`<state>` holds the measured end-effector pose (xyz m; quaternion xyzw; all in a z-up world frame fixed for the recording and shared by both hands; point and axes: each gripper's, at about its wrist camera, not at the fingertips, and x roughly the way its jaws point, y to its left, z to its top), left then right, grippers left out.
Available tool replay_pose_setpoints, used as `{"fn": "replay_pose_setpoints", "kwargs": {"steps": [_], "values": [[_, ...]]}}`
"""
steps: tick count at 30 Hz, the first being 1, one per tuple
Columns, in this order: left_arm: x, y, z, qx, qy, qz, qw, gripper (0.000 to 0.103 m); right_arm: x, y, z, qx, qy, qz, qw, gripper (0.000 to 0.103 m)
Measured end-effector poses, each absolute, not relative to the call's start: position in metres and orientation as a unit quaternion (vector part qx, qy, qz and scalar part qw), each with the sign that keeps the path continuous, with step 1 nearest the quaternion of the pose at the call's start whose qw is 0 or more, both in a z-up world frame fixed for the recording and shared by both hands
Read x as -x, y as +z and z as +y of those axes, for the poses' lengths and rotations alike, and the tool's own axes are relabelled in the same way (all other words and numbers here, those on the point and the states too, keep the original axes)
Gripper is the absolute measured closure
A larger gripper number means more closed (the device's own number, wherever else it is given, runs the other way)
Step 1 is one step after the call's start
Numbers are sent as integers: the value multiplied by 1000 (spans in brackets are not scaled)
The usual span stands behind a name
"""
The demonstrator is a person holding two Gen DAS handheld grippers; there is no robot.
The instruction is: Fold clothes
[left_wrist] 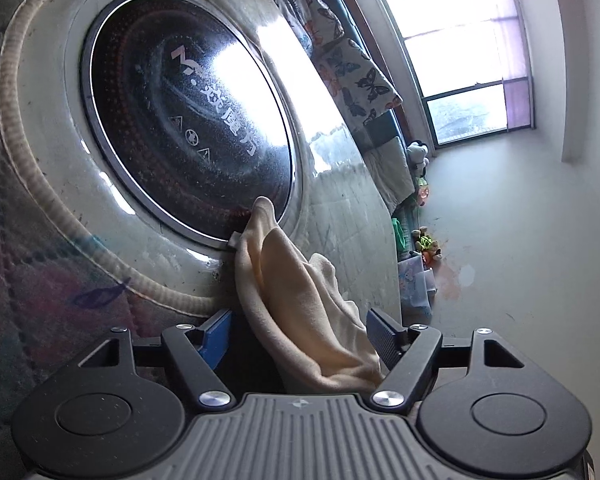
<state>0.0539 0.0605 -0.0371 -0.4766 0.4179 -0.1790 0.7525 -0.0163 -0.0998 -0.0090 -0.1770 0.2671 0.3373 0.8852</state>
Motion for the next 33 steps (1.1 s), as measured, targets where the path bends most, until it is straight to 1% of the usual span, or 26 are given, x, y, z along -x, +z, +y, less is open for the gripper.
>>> {"fn": "replay_pose_setpoints", "kwargs": {"steps": [3,6,7,8,11,12,13,16,17,21,24,31,33], "values": [[-59,-37,56,472,-179,427,750,31,18,-10,-99,179,339,266,884,92],[-64,-40,55,474,-175,437,744,41,19,-11,-99,178,342,265,884,92],[-65,-42,56,475,-172,439,742,47,20,-11,-99,177,343,266,883,92],[-66,-44,56,477,-170,442,741,50,21,-12,-98,177,344,267,883,92],[-68,-49,58,476,-162,447,740,73,23,-14,-100,176,347,269,881,92],[-67,-51,58,475,-161,447,741,75,23,-14,-100,175,348,270,880,92],[-67,-52,58,473,-160,446,743,80,24,-15,-100,175,350,271,880,92],[-63,-51,57,461,-158,442,753,85,24,-17,-104,168,347,278,880,91],[-62,-50,56,457,-157,441,756,86,24,-18,-106,164,346,279,881,91],[-61,-48,53,443,-157,440,765,87,23,-18,-125,134,328,289,889,84],[-61,-44,51,429,-157,441,773,88,22,-19,-145,113,301,298,899,84],[-60,-39,42,409,-156,441,784,88,6,-24,-226,60,163,323,930,83],[-61,-38,40,401,-155,441,788,88,2,-27,-242,51,133,323,936,82]]}}
